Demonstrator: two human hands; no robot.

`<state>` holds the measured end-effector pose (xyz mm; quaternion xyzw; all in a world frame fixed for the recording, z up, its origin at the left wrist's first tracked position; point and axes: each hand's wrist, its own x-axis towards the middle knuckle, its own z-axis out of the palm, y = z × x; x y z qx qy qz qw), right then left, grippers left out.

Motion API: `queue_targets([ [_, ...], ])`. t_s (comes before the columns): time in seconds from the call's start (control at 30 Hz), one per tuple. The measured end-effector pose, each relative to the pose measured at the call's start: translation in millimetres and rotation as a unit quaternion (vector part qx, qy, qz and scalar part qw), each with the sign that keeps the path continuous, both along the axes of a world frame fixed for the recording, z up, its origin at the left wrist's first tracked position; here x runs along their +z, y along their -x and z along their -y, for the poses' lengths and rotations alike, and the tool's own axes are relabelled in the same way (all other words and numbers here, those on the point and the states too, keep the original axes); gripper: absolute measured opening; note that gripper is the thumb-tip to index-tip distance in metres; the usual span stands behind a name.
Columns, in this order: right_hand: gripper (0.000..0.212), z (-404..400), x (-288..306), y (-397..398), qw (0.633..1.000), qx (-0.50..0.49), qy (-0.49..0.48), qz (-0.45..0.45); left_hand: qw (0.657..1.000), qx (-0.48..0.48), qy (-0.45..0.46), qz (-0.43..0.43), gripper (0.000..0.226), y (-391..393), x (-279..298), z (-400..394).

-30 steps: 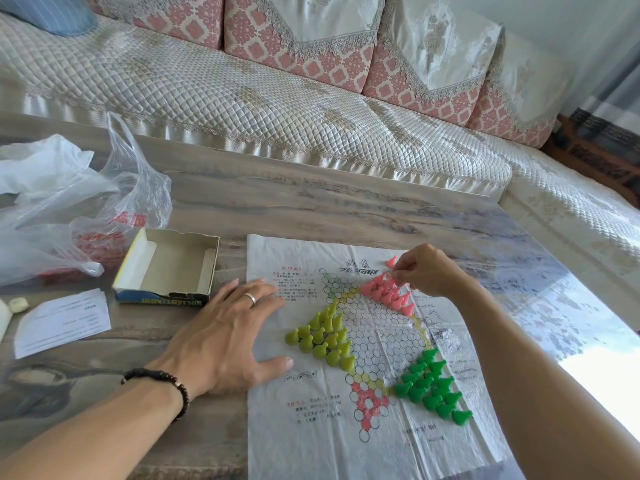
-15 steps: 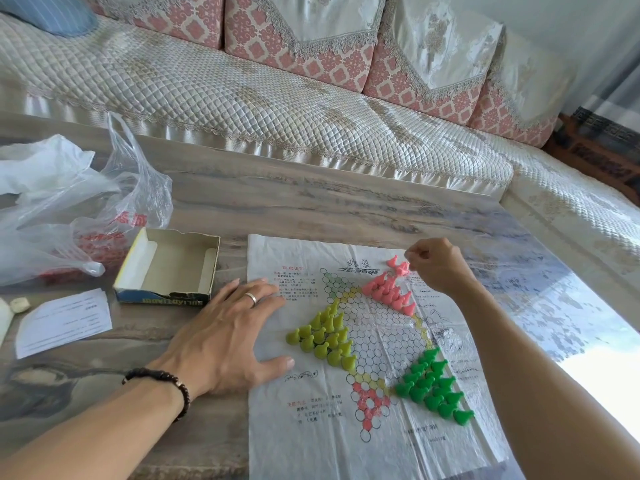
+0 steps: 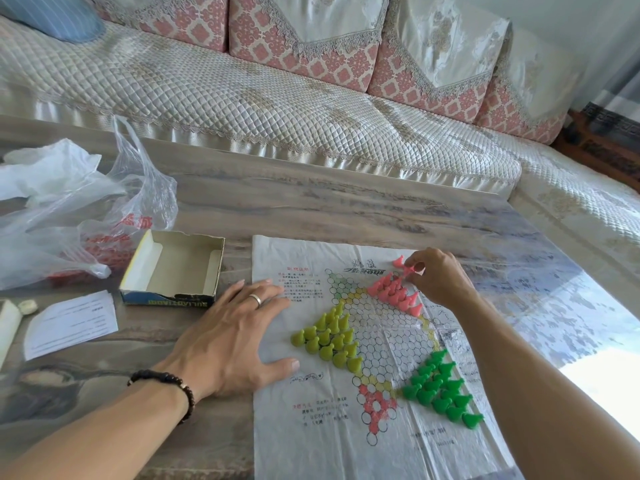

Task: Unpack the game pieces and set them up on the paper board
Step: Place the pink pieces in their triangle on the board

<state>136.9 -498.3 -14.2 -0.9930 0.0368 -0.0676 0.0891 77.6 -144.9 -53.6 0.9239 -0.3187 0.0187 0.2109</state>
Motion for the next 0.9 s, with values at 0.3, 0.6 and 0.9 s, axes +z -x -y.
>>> queue_targets([
  [0.3,0.014,3,17,4,0.998,-0.032,-0.055,0.024,1.000,0.002,-0.014,0.000,0.092,1,1,0],
  [0.6,0.003,-2,33,13,0.994,-0.023,-0.094,-0.056,1.000,0.001,-0.002,-0.003,0.093,0,0,1],
  [0.9,0.008,0,28,11,0.987,-0.020,-0.082,-0.135,1.000,0.002,-0.019,0.001,0.092,1,3,0],
])
